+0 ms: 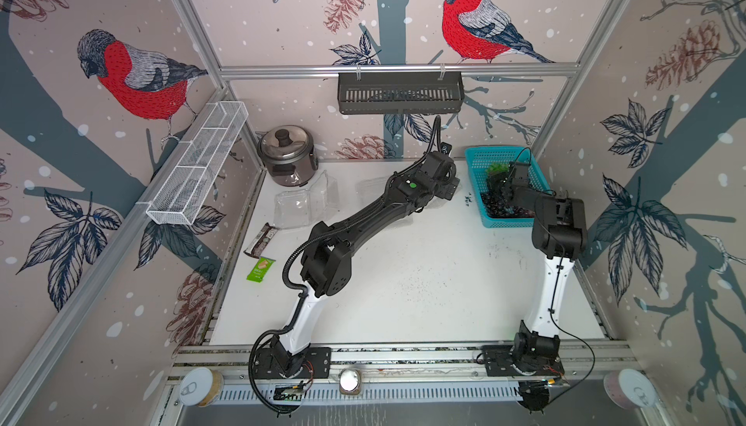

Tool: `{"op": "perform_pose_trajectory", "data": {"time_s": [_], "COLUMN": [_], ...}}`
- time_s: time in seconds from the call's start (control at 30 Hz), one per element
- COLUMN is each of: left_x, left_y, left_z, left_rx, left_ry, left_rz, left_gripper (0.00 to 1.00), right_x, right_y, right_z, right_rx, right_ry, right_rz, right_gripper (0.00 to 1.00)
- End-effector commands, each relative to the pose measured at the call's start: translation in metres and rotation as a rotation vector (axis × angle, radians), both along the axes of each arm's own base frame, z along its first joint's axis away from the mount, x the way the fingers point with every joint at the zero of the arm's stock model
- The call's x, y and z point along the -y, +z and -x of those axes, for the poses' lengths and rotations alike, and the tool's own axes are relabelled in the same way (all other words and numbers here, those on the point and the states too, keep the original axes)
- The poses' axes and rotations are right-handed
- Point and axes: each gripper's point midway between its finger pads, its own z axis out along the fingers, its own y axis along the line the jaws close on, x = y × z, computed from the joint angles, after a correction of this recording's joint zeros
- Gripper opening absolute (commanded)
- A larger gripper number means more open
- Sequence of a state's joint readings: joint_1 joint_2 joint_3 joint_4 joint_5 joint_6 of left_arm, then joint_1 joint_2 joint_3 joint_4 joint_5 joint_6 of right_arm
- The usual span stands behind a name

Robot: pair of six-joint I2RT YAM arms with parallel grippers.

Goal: Pack grapes into containers
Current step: Pick up the grape from the basket.

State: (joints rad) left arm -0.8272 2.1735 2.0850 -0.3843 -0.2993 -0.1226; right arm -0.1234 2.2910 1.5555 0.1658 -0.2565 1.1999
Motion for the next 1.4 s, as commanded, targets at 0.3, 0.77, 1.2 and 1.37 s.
{"op": "perform_pose_trajectory", "data": {"time_s": [0.3, 0.77, 1.2, 1.37], "left_x": [-0.004, -0.006, -0.008, -0.01], "left_y": [0.002, 0.002, 0.009, 0.017], "left_z": [-0.005, -0.009, -0.014, -0.013], "left_rx": [0.025, 0.026, -0.05, -0.098], "left_ry": [0.024, 0.028, 0.007, -0.007], "left_rz": [-0.007, 0.004, 0.114, 0.188], "left_gripper": [0.97, 0.97, 0.97, 0.97], "right_x": [0.0, 0.001, -0.004, -0.013], "right_y": [0.005, 0.0, 0.063, 0.093], "right_z": [-0.012, -0.016, -0.011, -0.003], "right_rx": [0.013, 0.003, 0.094, 0.132], "right_ry": [-0.009, -0.041, 0.082, 0.158], "right_rz": [-0.015, -0.01, 0.175, 0.243], "right_gripper": [0.35, 0.14, 0.03, 0.02]}}
